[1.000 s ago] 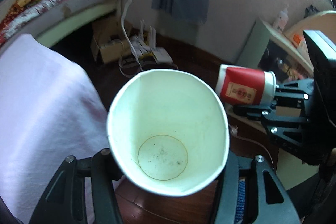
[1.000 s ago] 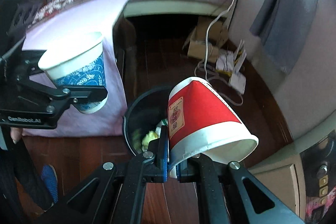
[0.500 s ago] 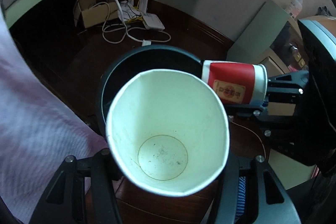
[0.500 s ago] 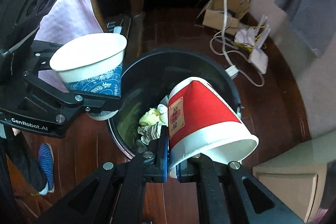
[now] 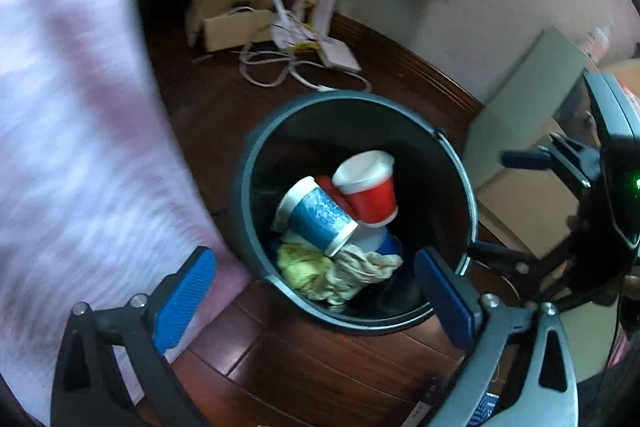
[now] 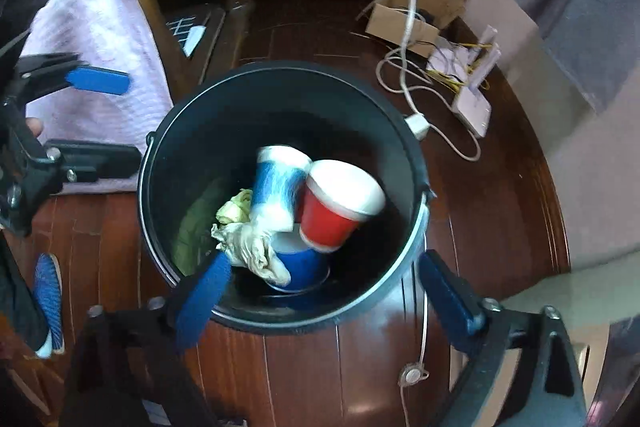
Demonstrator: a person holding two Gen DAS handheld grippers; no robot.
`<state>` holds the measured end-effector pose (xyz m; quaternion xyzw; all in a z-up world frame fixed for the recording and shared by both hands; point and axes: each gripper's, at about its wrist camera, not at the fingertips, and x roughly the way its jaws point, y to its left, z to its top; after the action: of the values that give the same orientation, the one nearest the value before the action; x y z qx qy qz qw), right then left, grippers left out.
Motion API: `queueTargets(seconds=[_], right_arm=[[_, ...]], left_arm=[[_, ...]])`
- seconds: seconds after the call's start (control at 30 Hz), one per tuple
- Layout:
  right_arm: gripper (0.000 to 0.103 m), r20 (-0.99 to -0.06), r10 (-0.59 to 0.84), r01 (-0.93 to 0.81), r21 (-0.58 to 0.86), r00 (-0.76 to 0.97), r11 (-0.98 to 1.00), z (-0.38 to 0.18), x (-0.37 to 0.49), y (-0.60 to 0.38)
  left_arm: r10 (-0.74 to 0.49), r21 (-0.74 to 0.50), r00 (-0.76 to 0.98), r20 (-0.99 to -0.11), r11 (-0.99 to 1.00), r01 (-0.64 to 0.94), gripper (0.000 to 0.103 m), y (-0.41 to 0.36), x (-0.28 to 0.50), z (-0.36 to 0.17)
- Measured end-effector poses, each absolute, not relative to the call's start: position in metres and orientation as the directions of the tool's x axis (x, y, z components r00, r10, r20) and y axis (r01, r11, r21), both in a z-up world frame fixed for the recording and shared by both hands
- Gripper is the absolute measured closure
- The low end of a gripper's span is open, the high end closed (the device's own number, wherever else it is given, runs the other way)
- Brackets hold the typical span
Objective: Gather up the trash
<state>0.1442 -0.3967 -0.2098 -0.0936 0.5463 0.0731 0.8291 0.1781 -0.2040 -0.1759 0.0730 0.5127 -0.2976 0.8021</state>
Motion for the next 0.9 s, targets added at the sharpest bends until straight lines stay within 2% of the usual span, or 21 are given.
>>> queueTargets(seconds=[0.17, 0.43, 0.9], right_arm=[[0.000, -0.917, 0.037, -0.151, -0.026, 0.397, 0.988, -0.201, 0.142, -0.391], [0.000, -0.888, 0.057, -0.162, -0.020, 0.456, 0.987, -0.170, 0.132, -0.364], [0.000, -0.769, 0.118, -0.128, 0.047, 0.628, 0.991, -0.072, 0.083, -0.324]], left_arm=[[-0.371, -0.161, 0.351, -0.860, 0.849, 0.503, 0.002, -0.183, 0.171, -0.165], [-0.354, -0.137, 0.392, -0.849, 0.864, 0.485, 0.002, -0.161, 0.156, -0.143], [-0.338, -0.067, 0.534, -0.775, 0.884, 0.463, 0.002, -0.121, 0.107, -0.074]])
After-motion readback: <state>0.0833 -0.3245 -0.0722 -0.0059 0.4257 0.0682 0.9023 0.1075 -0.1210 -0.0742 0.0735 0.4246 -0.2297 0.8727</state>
